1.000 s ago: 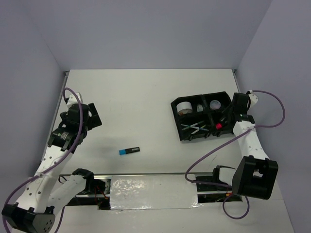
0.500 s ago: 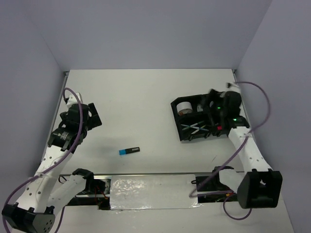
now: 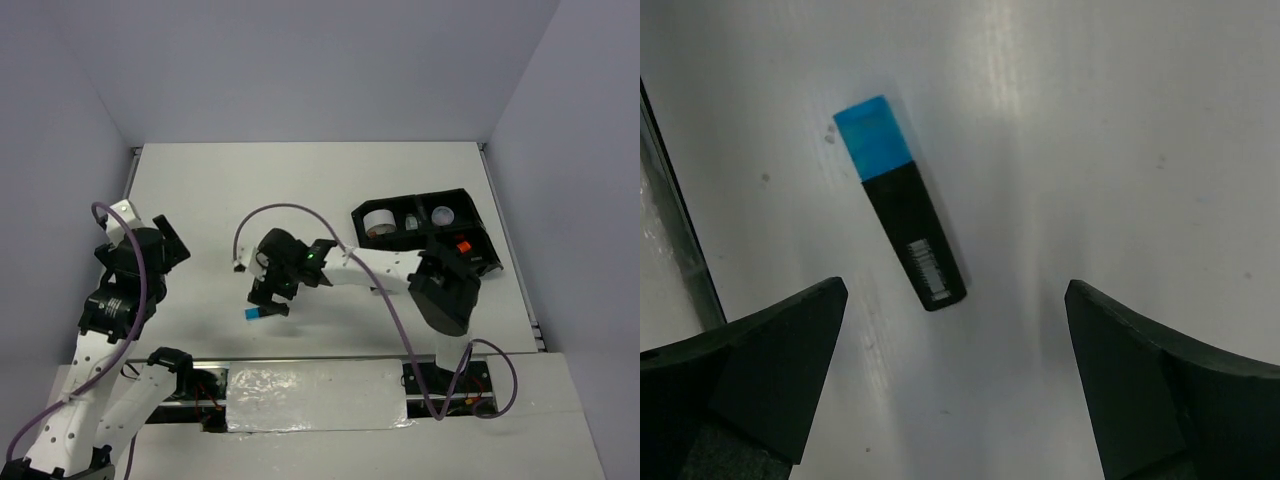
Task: Sort the stationery into containers
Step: Pick up the pen from the center of the board.
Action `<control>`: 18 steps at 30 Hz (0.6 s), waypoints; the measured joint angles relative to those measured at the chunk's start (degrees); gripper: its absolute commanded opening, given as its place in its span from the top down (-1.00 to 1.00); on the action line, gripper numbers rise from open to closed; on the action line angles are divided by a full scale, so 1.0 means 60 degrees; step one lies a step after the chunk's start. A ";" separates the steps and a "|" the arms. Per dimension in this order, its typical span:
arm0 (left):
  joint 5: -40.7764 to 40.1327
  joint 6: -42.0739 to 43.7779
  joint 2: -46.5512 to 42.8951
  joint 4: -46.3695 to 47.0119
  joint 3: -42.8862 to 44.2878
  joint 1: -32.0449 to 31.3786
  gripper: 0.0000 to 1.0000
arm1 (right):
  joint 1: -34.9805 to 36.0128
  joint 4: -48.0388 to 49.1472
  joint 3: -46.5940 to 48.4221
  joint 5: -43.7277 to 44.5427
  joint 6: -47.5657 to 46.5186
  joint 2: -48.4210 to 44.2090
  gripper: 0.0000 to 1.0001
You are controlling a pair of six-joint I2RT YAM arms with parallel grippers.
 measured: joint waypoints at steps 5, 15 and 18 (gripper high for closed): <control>0.0062 0.0033 0.0248 0.0004 0.0000 0.0000 -0.99 | 0.0714 -0.0572 0.0565 0.0120 -0.0612 0.0922 -0.87; 0.0404 0.0087 0.0674 0.0047 0.0000 0.0000 -0.99 | 0.1126 -0.0579 0.1432 0.0703 -0.0994 0.2317 -0.15; 0.0503 0.0095 0.0692 0.0051 0.0000 0.0000 -0.99 | 0.1133 -0.0525 0.1650 0.0685 -0.1067 0.2484 0.87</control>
